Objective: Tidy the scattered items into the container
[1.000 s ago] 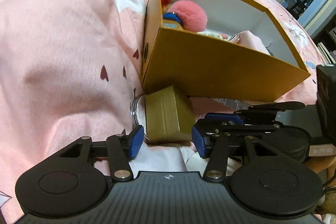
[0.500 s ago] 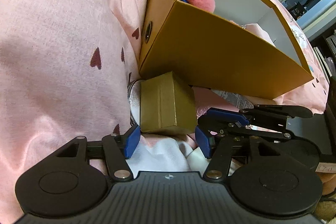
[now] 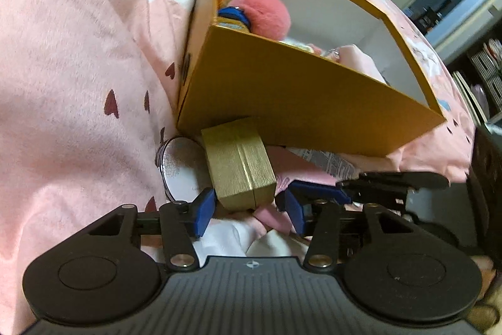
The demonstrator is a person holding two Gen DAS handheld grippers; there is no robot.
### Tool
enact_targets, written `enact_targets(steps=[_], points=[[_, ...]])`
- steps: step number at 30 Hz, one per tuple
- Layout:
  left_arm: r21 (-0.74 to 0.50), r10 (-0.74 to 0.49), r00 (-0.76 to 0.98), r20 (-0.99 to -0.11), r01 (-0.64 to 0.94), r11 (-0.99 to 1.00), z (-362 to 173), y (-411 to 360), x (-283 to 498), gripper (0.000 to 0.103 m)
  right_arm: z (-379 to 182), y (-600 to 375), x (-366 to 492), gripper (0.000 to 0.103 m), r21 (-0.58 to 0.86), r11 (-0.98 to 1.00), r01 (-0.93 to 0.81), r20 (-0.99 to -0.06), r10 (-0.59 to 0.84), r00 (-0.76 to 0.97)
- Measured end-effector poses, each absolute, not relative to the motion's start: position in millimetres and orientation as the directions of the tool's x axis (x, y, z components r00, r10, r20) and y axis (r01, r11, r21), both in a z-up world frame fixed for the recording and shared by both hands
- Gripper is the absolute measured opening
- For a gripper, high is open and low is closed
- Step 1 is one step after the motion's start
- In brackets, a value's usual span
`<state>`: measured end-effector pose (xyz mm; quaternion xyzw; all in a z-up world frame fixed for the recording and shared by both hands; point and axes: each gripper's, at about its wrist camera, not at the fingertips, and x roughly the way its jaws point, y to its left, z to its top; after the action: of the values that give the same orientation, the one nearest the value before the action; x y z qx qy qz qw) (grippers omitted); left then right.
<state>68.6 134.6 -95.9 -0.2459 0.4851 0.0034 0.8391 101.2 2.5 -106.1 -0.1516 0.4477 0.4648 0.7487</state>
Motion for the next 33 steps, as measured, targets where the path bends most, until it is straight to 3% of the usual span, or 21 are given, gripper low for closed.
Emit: enact_targets(steps=[9,12,16,22,33], points=[[-0.399,-0.195,0.505,-0.841,-0.335,0.854,-104,135,84,0.064,-104,0,95,0.020,0.182,0.515,-0.837,-0.810,0.562,0.169],[-0.395,-0.183,0.498,-0.847,-0.361,0.845,-108,137,86,0.053,-104,0,95,0.023,0.184,0.510,-0.840,-0.808,0.565,0.166],[-0.397,-0.179,0.507,-0.843,-0.361,0.844,-109,138,83,0.053,-103,-2,97,0.024,0.202,0.519,-0.830,-0.808,0.568,0.159],[-0.318,-0.119,0.525,-0.843,-0.307,0.897,-99,125,75,0.052,-93,-21,105,0.040,0.236,0.579,-0.781,-0.789,0.583,0.194],[-0.208,-0.044,0.545,-0.837,-0.243,0.948,-87,115,56,0.052,-100,-69,130,0.047,0.403,0.721,-0.564,-0.799,0.578,0.168]])
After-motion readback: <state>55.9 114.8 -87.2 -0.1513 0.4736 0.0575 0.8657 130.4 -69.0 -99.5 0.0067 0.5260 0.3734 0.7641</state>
